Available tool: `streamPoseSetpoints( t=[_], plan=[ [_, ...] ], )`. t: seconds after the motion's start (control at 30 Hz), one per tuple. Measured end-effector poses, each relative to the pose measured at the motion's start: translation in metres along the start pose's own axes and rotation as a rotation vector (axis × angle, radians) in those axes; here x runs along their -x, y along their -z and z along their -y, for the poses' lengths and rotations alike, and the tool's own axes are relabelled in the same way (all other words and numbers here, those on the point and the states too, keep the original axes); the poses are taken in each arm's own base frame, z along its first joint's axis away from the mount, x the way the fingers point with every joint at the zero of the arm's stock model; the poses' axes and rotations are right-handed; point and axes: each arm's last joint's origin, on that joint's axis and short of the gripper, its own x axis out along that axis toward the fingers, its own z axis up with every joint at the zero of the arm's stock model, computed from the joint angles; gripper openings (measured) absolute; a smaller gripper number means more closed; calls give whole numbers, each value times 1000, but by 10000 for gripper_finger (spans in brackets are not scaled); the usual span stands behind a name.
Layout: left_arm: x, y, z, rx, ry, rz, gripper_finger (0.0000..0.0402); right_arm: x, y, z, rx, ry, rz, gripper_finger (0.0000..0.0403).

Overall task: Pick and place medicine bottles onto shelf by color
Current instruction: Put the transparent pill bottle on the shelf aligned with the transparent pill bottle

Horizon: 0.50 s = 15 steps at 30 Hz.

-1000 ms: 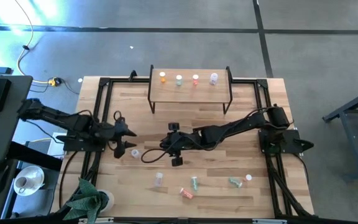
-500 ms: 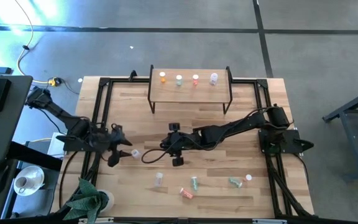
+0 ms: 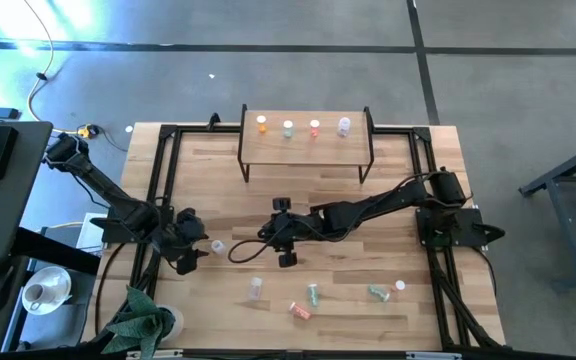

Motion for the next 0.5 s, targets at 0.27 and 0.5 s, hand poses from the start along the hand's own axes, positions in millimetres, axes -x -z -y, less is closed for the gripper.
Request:
streamPoseSetpoints(
  t=[0.27, 0.5],
  plan=[
    [-16, 1, 4, -16, -107, -7, 239, 0, 1, 0, 1, -1, -6, 154],
    [-30, 0, 12, -13, -126, 11, 239, 0, 1, 0, 3, -2, -14, 154]
  ],
)
